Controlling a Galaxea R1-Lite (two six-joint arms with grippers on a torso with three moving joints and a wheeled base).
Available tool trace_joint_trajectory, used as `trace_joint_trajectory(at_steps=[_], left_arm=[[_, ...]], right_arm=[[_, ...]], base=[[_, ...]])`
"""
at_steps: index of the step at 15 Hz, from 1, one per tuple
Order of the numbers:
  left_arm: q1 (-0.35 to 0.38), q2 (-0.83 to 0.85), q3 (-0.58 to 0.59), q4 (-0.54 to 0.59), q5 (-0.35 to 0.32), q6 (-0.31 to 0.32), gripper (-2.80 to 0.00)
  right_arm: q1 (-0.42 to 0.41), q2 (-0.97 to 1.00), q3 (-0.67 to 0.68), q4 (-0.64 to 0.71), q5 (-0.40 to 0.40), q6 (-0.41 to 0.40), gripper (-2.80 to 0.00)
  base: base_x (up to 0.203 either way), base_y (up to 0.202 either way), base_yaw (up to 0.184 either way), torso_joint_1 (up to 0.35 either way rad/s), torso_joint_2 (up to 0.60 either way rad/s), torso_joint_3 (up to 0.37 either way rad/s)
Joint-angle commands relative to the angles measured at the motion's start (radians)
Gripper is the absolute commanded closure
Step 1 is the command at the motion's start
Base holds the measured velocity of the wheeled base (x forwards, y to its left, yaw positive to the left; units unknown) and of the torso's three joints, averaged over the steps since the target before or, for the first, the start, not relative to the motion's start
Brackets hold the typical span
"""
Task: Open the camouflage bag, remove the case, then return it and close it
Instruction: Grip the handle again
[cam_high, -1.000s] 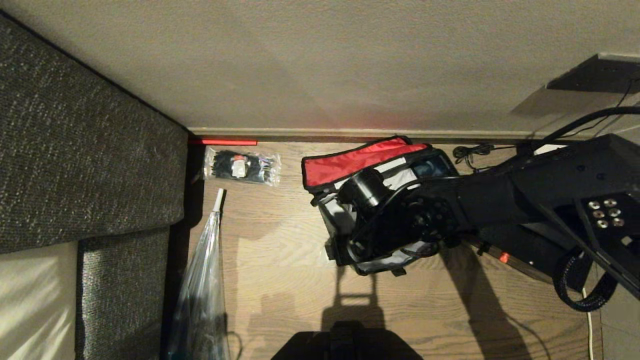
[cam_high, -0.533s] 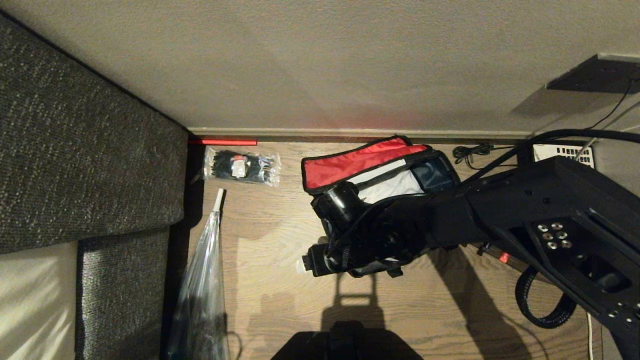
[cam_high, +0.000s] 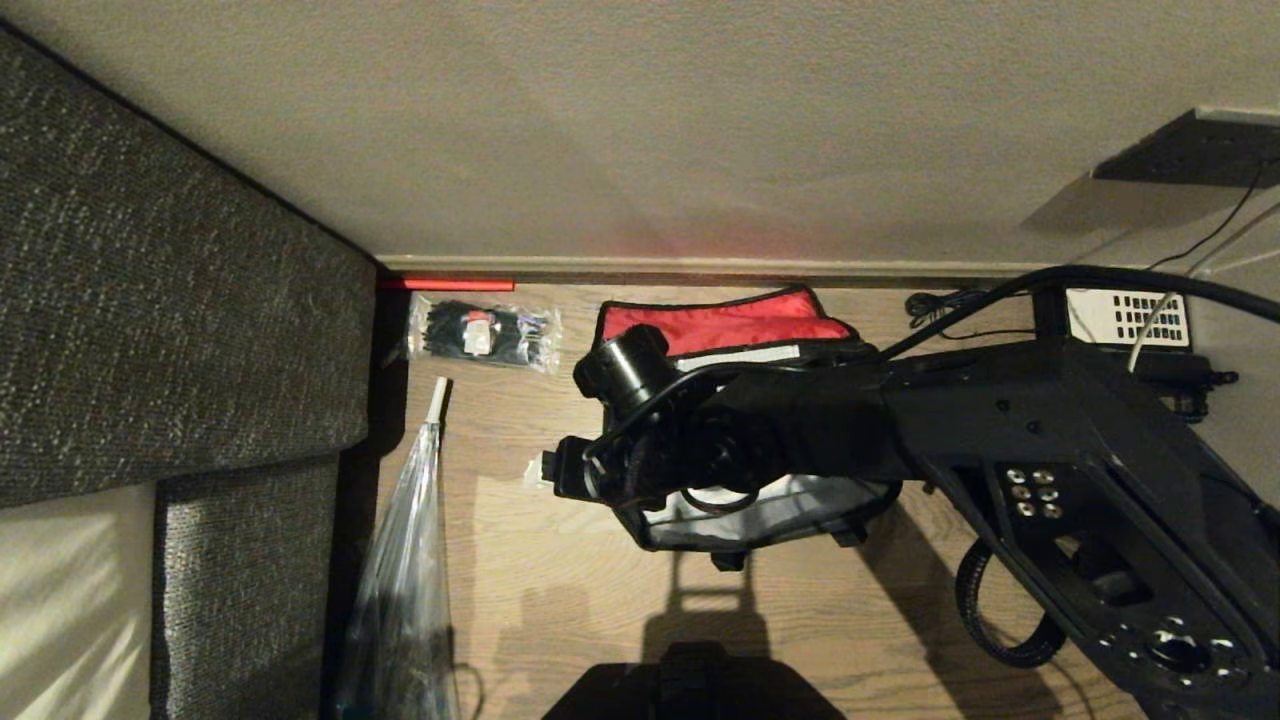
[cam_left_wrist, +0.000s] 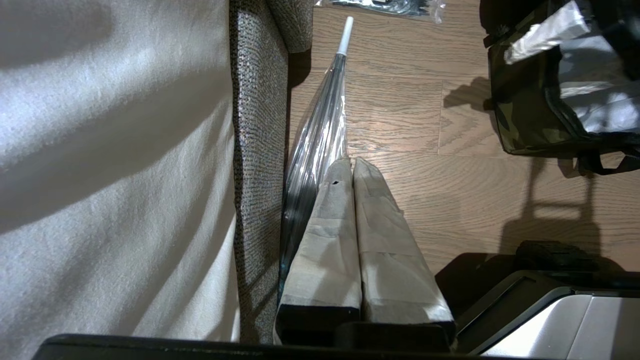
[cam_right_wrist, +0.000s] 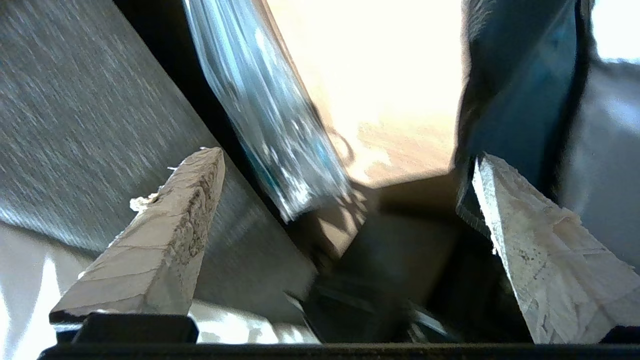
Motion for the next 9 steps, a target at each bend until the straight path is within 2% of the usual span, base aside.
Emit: trace_joint_trajectory(at_steps=[1, 4, 9], left_arm=[[0.001, -0.002, 0.003, -0.001, 0.001, 0.001, 0.00], [0.001, -0.002, 0.003, -0.001, 0.001, 0.001, 0.00], [-0.001, -0.002, 0.003, 0.000, 0.001, 0.001, 0.00]], right_arm=[[-0.005, 0.025, -0.009, -0.039, 0.000, 0.015, -2.80], [-0.017, -0.010, 0.012, -0.007, -0.032, 0.021, -2.80], [-0.059, -0.268, 0.234, 0.048, -0.003, -0.062, -2.80]], base=[[0.000, 0.000, 0.000, 0.000, 0.00, 0.000], [0.000, 0.000, 0.000, 0.000, 0.00, 0.000], [0.000, 0.000, 0.000, 0.000, 0.00, 0.000]])
